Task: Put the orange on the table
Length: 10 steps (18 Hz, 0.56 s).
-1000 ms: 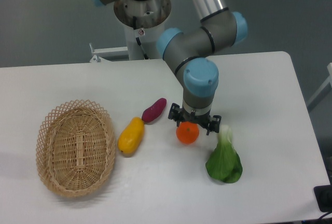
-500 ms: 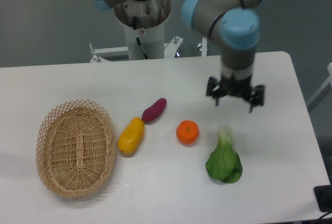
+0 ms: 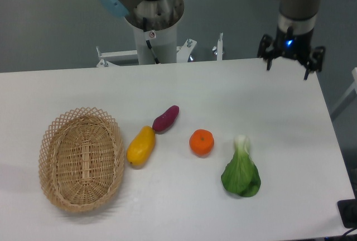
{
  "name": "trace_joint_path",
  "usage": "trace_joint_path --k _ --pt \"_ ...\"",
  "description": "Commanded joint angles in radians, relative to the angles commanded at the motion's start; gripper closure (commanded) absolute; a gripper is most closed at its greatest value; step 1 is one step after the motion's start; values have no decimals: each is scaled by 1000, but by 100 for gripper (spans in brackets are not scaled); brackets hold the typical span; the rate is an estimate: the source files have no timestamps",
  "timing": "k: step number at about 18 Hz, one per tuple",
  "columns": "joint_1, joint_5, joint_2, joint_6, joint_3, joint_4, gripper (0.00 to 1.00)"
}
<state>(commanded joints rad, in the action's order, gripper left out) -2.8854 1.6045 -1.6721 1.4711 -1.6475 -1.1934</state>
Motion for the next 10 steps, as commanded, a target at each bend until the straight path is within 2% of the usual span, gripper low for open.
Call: trace_joint_path --k 2,3,10 --pt "-18 -17 0 6 0 3 0" --pt "-21 -24 0 -8 20 5 0" --pt "-35 -28 -5 2 135 -121 0"
